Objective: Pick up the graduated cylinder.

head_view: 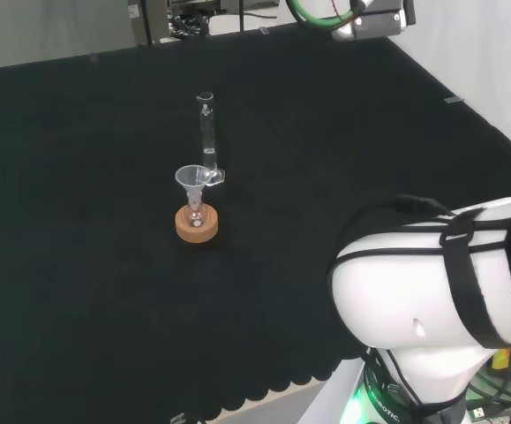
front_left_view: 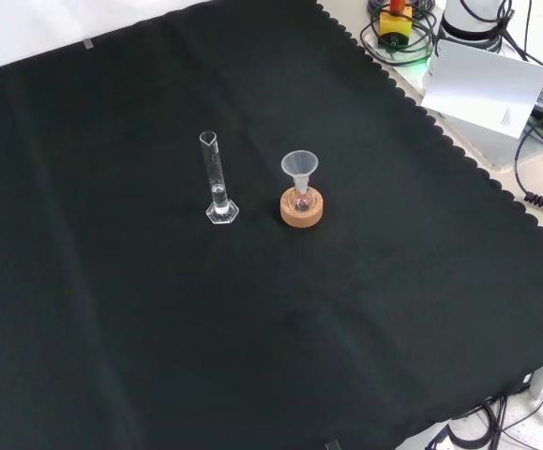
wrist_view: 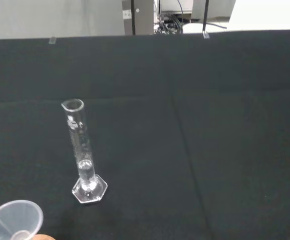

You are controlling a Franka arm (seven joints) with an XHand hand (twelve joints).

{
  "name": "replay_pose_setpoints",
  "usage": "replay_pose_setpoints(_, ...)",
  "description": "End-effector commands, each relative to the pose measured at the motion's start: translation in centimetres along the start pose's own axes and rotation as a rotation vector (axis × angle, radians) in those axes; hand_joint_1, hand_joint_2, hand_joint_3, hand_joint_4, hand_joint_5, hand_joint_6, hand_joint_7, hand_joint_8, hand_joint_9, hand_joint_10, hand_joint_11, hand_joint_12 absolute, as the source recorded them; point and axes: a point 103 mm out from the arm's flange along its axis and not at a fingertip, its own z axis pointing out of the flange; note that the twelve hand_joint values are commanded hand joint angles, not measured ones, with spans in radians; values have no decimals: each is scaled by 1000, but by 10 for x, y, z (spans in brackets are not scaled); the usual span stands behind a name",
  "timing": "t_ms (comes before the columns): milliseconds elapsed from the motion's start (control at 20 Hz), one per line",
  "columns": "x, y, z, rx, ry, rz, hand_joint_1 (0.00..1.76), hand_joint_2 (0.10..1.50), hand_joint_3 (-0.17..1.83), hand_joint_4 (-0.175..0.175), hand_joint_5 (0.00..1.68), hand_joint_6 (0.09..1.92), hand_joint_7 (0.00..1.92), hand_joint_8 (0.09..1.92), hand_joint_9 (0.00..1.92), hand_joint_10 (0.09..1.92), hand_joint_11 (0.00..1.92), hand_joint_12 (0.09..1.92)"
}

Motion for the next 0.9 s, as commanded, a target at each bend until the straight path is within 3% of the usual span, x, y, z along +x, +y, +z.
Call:
replay_pose_setpoints(50,-20,48,49,-17,37,4,70,1316,135,-14,270,87,83,491,511,87,151,1359)
replay_pose_setpoints(250,-27,85,81,-28,81,-17,163,1286,125,-21,300,87,133,539,529,150,160,1356)
replay_pose_setpoints(500,-20,126,123,11,175,-47,255,1247,144,-30,345,87,178,615,413,536,175,1358)
replay_pose_setpoints(900,-2,158,173,80,224,-103,286,1223,146,-34,350,87,159,618,376,593,181,1359)
